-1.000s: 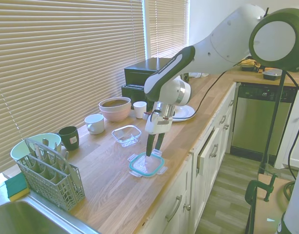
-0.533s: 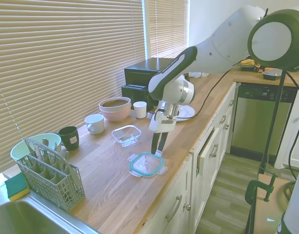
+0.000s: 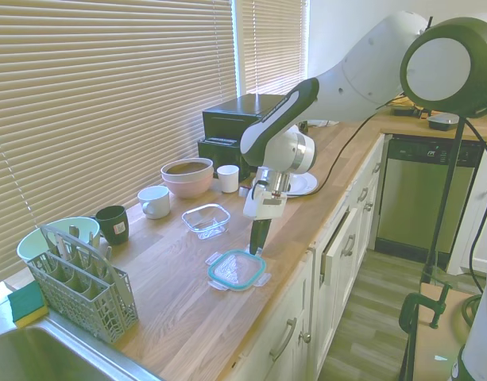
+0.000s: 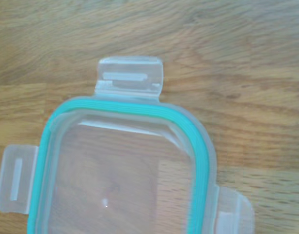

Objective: Cover the lid of the food container

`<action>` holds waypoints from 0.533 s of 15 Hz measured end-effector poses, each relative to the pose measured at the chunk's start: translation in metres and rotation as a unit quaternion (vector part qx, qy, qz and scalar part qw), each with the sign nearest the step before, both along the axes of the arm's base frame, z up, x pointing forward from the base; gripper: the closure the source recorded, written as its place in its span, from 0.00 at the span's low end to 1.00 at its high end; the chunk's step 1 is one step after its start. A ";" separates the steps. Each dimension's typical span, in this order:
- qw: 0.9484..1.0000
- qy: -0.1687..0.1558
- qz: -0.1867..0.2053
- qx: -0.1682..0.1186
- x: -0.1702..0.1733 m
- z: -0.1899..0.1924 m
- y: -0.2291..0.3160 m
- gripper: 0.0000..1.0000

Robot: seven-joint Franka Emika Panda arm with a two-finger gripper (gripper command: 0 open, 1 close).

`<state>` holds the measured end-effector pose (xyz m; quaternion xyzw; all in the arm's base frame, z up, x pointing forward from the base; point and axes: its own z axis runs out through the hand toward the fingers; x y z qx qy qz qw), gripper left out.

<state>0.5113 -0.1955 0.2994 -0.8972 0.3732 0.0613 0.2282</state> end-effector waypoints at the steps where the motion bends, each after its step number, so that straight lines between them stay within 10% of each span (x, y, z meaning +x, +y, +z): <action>1: 1.000 0.001 0.000 0.000 0.000 -0.001 0.000 1.00; 8: 1.000 -0.001 0.002 -0.001 0.001 0.001 0.001 1.00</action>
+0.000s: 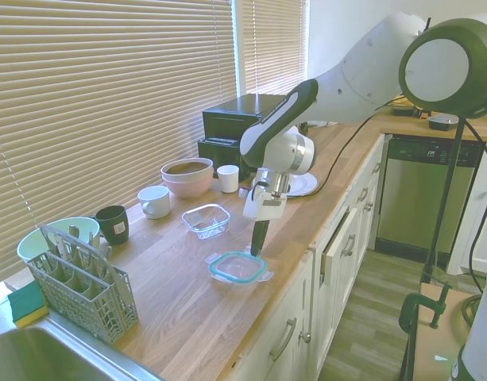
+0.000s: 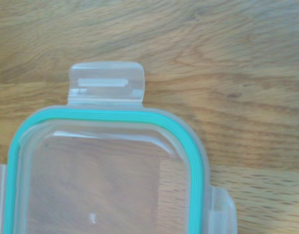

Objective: Cover the lid of the food container

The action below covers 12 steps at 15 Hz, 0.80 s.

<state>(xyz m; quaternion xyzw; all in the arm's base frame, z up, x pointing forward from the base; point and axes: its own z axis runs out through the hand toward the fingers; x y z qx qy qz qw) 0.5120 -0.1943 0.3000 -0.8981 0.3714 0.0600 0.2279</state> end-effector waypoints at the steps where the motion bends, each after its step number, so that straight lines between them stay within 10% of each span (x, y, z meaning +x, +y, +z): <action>1: 1.000 -0.002 0.000 -0.001 0.000 0.002 0.000 1.00; 12: 0.997 -0.059 -0.015 -0.049 -0.045 0.100 0.007 1.00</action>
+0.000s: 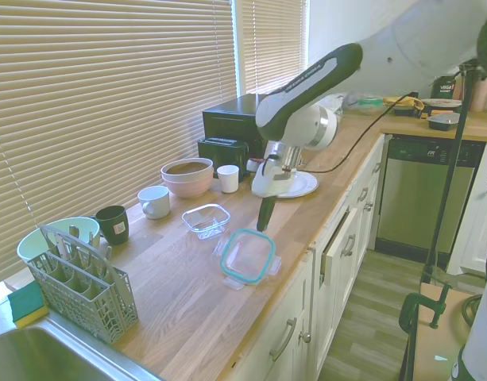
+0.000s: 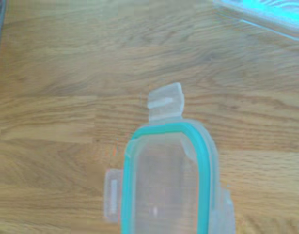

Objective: Cover the lid of the food container

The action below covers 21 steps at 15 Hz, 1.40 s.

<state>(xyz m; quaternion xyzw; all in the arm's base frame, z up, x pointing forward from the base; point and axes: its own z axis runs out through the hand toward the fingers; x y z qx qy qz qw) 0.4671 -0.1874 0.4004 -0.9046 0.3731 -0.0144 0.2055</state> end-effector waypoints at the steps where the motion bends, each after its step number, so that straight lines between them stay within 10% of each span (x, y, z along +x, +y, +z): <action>1: 1.000 -0.004 -0.005 -0.001 -0.005 0.011 0.000 1.00; 21: 0.990 0.019 -0.137 -0.003 0.017 0.090 -0.077 1.00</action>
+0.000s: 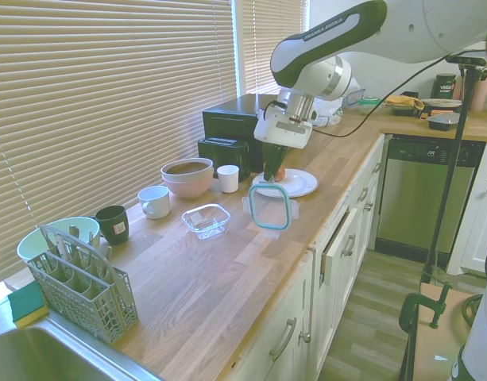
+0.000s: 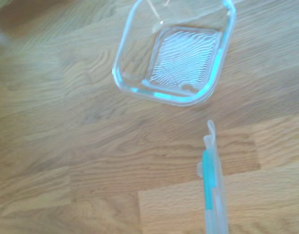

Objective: Cover the lid of the food container

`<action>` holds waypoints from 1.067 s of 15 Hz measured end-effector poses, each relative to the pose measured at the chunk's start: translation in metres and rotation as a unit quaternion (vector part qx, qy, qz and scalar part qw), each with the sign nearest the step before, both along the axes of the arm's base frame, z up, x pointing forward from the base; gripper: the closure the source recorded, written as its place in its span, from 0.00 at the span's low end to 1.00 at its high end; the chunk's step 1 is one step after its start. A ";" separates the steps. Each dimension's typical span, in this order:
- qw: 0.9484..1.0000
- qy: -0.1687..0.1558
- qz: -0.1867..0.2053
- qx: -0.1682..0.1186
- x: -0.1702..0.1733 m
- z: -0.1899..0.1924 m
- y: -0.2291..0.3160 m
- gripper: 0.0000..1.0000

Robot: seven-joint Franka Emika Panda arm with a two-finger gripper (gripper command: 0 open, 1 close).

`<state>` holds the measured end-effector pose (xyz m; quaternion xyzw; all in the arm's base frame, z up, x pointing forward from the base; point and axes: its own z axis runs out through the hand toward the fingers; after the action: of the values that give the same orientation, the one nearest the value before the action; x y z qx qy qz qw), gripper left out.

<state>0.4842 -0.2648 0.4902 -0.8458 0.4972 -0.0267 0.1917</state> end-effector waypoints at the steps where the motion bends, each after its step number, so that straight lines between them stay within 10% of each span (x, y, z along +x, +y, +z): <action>1: 1.000 0.004 -0.009 -0.001 0.008 0.002 -0.007 1.00; 16: 0.995 0.038 -0.090 -0.021 0.111 0.029 -0.022 1.00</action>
<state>0.5951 -0.2865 0.5188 -0.8019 0.5775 -0.0223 0.1515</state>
